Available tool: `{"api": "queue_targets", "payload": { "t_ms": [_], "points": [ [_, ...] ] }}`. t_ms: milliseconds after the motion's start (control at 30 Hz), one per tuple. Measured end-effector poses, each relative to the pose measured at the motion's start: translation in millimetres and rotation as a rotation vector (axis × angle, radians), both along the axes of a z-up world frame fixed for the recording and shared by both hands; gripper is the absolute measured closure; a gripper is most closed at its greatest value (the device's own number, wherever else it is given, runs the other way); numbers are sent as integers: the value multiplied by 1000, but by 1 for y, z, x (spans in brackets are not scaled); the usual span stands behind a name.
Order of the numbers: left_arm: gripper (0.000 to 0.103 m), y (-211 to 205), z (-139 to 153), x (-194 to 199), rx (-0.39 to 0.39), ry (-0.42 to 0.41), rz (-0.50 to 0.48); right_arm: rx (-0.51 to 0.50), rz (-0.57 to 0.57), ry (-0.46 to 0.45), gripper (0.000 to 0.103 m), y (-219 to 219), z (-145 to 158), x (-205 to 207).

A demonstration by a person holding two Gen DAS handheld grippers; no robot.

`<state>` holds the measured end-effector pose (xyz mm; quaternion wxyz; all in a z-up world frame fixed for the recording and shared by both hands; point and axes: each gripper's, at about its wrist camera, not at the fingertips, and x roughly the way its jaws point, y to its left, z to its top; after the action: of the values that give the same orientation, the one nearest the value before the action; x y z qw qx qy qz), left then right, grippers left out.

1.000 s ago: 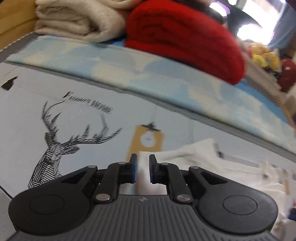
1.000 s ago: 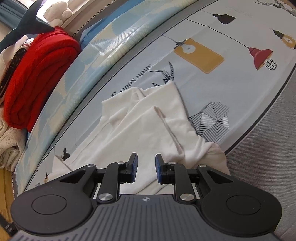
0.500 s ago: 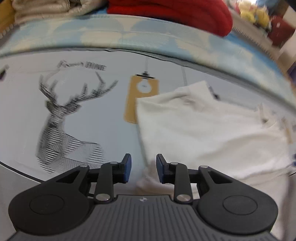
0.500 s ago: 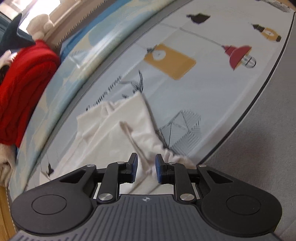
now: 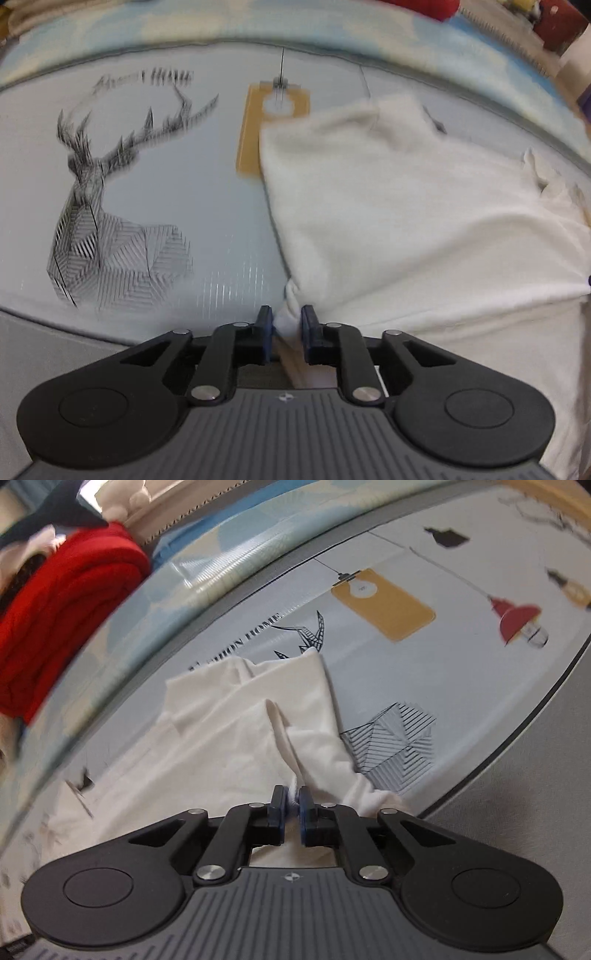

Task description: Fold small clothes

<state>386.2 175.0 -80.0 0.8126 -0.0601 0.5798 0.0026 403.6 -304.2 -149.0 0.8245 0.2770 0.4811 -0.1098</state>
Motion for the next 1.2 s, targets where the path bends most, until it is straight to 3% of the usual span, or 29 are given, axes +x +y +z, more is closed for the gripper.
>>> {"api": "queue_targets", "payload": {
  "t_ms": [67, 133, 200, 233, 300, 367, 400, 433, 500, 567, 633, 700, 867, 1000, 1200],
  "points": [
    [74, -5, 18, 0, 45, -12, 21, 29, -41, 52, 96, -6, -11, -5],
    [74, -12, 47, -5, 83, -103, 20, 58, -73, 42, 95, -11, -10, -11],
    [73, -23, 64, -11, 79, -205, -15, -13, -68, -5, 91, -8, 4, -16],
    [73, -30, 61, -10, 71, -213, -32, -56, -57, -44, 88, -6, 12, -19],
    [73, -42, 40, -10, 72, -168, -71, -113, -19, -89, 66, -2, 17, -23],
    [73, -48, 3, -15, 114, -58, -96, -122, 32, -32, 54, -1, 7, -24],
    [73, -49, 5, -22, 120, -100, -79, -115, 43, 9, 55, -2, 0, -27],
    [74, -53, 12, -24, 131, -89, -68, -108, 24, 35, 55, -6, -4, -34],
    [71, -57, 40, -37, 99, -126, -31, -101, -27, 24, 55, -16, 6, -51],
    [67, -61, 61, -58, 60, -186, -33, -103, 10, -67, 56, -20, 30, -68],
    [63, -67, 78, -77, 71, -216, -57, -154, 60, -154, 56, -20, 57, -89],
    [58, -72, 89, -98, 81, -230, -78, -180, 69, -210, 56, -21, 76, -115],
    [58, -77, 115, -167, 32, -263, -80, -165, 114, -305, 56, -19, 101, -189],
    [48, -73, 129, -228, 47, -317, -65, -224, 199, -354, 55, -1, 106, -250],
    [47, -72, 123, -295, 90, -317, -49, -296, 276, -377, 55, 24, 100, -317]
  ]
}}
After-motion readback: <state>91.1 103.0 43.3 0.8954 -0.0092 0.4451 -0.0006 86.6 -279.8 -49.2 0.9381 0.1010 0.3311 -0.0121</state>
